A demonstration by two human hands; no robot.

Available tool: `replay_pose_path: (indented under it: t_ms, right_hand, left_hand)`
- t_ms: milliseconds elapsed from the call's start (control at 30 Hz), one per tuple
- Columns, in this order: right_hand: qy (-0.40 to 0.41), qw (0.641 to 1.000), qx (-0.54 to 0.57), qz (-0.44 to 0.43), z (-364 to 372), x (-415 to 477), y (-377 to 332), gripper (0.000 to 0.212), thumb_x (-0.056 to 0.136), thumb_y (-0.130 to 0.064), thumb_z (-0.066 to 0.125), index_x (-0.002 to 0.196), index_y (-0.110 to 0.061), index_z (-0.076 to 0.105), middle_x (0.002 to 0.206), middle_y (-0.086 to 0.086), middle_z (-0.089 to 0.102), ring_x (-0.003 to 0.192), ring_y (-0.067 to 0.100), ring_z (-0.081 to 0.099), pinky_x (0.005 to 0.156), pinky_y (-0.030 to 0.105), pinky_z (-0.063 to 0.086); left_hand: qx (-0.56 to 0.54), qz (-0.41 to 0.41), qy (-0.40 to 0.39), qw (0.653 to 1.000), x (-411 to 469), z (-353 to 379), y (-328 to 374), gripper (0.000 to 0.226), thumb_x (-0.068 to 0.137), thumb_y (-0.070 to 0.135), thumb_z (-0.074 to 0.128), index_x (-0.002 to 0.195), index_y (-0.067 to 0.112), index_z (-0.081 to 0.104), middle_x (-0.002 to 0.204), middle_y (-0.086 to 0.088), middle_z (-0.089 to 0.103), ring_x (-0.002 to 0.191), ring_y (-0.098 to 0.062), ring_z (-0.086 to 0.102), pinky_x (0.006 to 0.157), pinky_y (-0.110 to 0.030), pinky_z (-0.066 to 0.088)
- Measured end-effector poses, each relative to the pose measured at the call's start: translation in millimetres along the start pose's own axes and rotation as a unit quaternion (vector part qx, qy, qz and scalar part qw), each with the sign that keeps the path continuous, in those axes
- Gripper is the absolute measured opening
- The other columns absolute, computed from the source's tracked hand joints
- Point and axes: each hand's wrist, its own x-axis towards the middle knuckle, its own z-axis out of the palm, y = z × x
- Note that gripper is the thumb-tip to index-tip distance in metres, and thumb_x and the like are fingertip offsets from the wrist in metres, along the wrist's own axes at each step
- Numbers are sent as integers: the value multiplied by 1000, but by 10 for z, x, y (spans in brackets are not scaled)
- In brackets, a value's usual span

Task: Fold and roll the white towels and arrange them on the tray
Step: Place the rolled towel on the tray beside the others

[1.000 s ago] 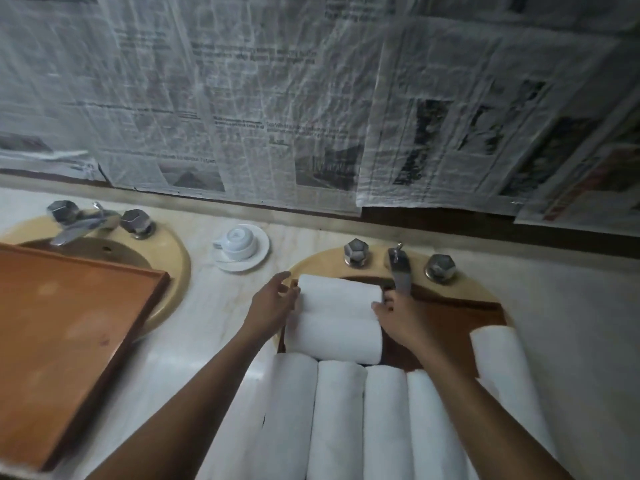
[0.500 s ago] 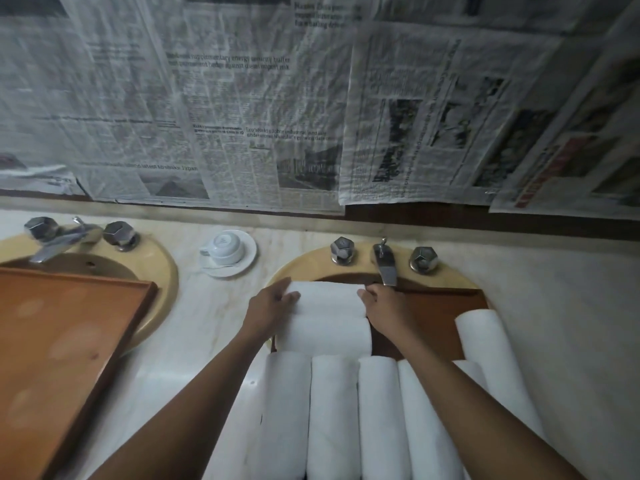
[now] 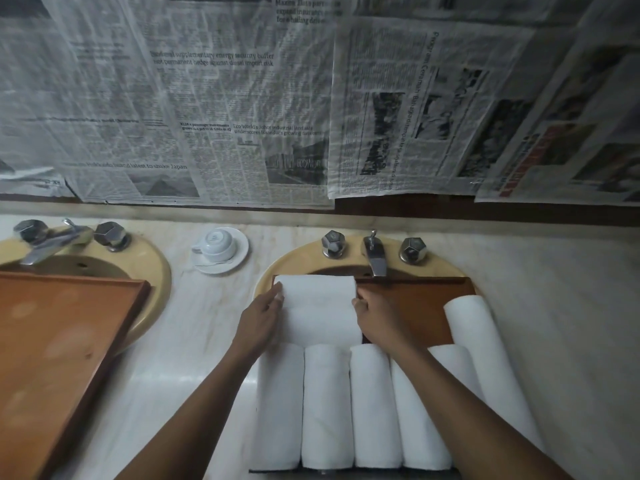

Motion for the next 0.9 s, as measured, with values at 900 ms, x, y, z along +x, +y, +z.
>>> replay_pose_path:
  t_ms: [900]
  right_hand:
    - [214,973,90,-7,-2198,-2614,2216,20,102,-33,61,119,-37,70,110,-26,69,101,-12,60,82,5,48]
  left_hand:
    - [11,284,-69,956,-1943,2233,1546,18,96,22,62,108,26,75,104,19,75,95,5,69,81,-15,51]
